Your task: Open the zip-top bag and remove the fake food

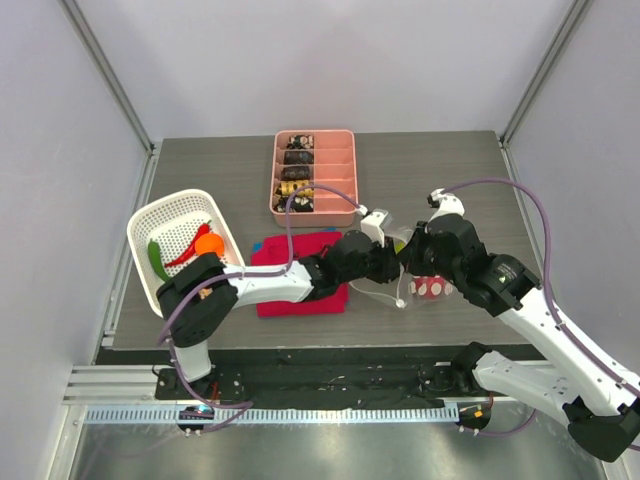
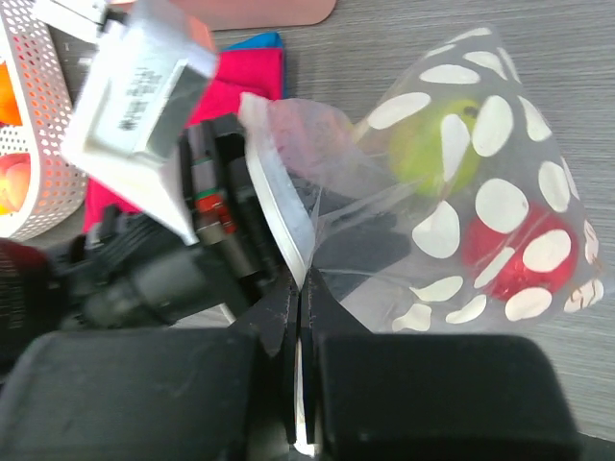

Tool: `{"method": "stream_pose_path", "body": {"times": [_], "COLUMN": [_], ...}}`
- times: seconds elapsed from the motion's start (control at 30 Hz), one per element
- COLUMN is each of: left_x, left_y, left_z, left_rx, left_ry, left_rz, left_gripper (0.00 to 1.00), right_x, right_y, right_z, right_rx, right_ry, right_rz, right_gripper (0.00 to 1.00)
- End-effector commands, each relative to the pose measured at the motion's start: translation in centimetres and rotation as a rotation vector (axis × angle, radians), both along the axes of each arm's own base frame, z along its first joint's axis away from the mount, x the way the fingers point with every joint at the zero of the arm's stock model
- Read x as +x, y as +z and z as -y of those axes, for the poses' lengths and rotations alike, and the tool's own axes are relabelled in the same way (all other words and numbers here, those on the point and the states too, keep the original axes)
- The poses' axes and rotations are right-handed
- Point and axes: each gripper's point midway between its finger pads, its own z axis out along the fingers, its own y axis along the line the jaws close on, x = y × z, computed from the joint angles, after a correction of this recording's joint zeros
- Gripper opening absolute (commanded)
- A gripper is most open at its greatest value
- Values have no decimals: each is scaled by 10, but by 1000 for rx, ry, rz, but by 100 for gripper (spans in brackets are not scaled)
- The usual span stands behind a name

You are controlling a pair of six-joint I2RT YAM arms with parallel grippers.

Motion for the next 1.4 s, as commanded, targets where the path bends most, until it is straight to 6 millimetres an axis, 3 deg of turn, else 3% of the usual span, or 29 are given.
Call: {"method": "stream_pose_path", "body": {"times": [0.0, 0.03, 0.1, 0.13, 0.23, 0.3, 0.4, 0.5, 0.6, 0.67, 0.7, 0.77, 0.8, 0.93, 1.1, 1.37], "left_x": [26, 28, 30, 31, 33, 35, 37, 37, 37, 36, 37, 37, 38, 42, 50, 68], "left_y": [3, 0, -3, -3, -5, -9, -11, -12, -12, -13, -13, -20, -19, -29, -37, -54], "left_z": [-3, -4, -5, -4, 0, -1, -5, -7, -8, -7, -6, -6, -4, -2, 9, 18], "left_rx": [-26, -18, -9, -8, 4, 16, 25, 28, 32, 41, 45, 79, 88, 144, 182, 271], "left_ry": [136, 146, 154, 154, 155, 159, 176, 173, 170, 160, 155, 138, 133, 115, 98, 106], "left_rz": [34, 35, 42, 46, 42, 38, 31, 29, 30, 31, 35, 48, 59, 88, 104, 154], "left_gripper": [25, 25, 28, 29, 30, 30, 31, 32, 37, 41, 49, 56, 61, 65, 67, 70], "right_x": [6, 7, 10, 11, 16, 22, 37, 52, 70, 83, 89, 100, 102, 110, 121, 119], "right_y": [21, 21, 19, 20, 35, 47, 53, 55, 36, 11, 0, -34, -44, -78, -106, -143], "right_z": [-11, -8, -1, 3, 11, 22, 54, 79, 96, 100, 112, 107, 108, 101, 86, 79], "right_rx": [91, 82, 55, 46, 62, 50, -24, -18, -12, -5, 1, 37, 45, 58, 56, 40], "right_ry": [-4, -20, -53, -75, -121, -181, -343, -477, -588, -620, -658, -624, -621, -576, -484, -434], "right_rz": [36, 42, 45, 51, 93, 119, 147, 146, 109, 63, 40, -47, -76, -139, -181, -263], "right_gripper": [5, 21, 36, 48, 74, 78, 78, 69, 58, 52, 51, 44, 40, 28, 22, 21]}}
